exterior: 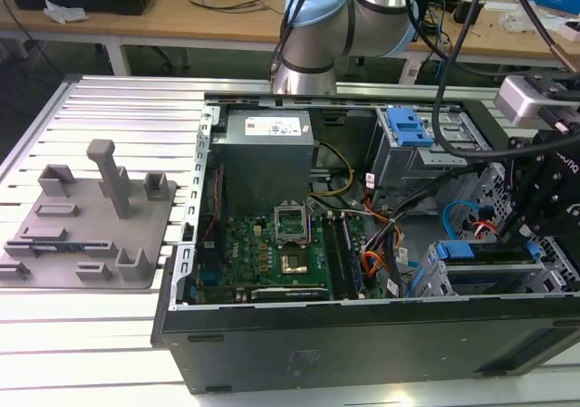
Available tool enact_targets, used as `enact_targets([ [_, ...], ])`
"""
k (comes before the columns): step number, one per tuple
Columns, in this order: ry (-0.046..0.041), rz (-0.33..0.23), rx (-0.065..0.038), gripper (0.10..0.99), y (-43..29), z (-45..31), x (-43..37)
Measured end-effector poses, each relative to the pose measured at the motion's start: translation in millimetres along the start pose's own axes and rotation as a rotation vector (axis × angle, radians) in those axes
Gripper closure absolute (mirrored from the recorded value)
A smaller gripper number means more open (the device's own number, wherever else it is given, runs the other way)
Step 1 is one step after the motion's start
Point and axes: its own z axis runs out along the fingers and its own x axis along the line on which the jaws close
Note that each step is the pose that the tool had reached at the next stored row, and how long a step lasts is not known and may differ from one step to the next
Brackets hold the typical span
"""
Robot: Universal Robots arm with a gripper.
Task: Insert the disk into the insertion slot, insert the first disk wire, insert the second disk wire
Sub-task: 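Insert the first disk wire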
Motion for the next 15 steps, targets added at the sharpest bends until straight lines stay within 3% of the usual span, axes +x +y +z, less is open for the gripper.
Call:
enact_targets([
  [10,-0.0002,0.0,0.0,0.922,0.0,4.6,0.1],
  [13,0.0009,0.0,0.0,0.788,0.6,-8.2,0.4],
  [15,0.0013,0.0,0.0,0.788,0.9,-18.4,0.4],
])
